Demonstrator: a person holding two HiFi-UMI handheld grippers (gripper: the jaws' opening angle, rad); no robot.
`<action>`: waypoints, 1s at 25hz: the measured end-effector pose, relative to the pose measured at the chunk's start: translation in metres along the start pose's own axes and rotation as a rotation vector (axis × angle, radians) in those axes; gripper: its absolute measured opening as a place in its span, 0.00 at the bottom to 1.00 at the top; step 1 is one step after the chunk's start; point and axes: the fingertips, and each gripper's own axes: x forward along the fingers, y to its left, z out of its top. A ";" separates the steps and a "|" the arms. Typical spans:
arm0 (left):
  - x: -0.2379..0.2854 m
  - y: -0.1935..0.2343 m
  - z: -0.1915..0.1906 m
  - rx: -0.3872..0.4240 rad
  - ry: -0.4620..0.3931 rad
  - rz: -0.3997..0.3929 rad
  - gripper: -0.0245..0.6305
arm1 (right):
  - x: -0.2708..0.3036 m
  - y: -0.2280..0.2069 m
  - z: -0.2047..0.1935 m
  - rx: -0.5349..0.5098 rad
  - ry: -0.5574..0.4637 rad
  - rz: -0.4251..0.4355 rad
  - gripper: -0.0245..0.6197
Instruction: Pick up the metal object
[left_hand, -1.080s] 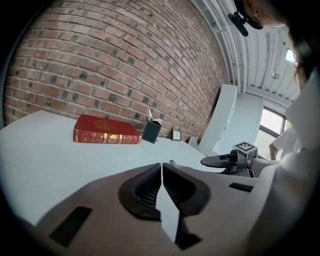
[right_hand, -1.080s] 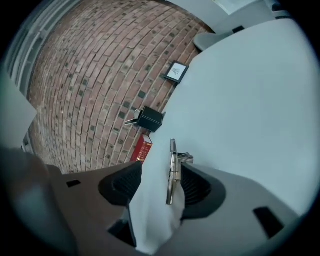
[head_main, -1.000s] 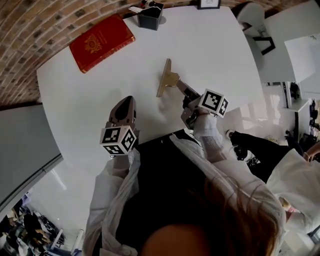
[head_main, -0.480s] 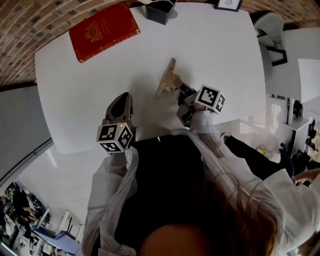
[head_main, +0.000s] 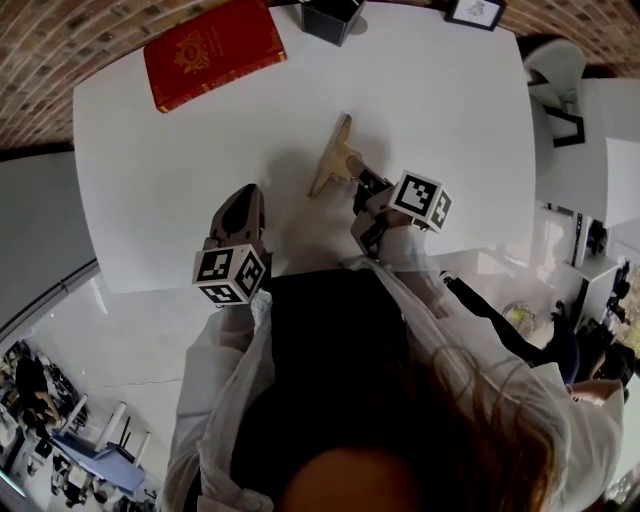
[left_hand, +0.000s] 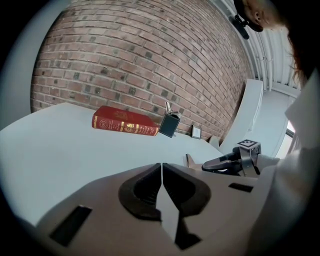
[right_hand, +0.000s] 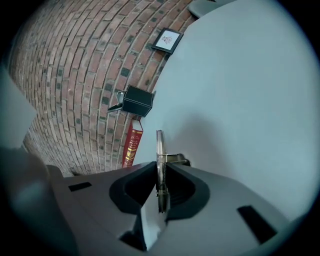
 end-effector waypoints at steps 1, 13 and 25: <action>0.000 -0.001 -0.001 0.001 -0.001 0.004 0.07 | -0.001 0.001 0.001 0.010 -0.005 0.006 0.13; -0.010 -0.018 -0.004 0.011 -0.042 0.025 0.07 | -0.009 0.002 0.005 0.033 -0.019 0.047 0.05; -0.049 -0.016 0.017 0.046 -0.101 -0.021 0.07 | -0.034 0.040 0.001 -0.087 -0.139 0.104 0.05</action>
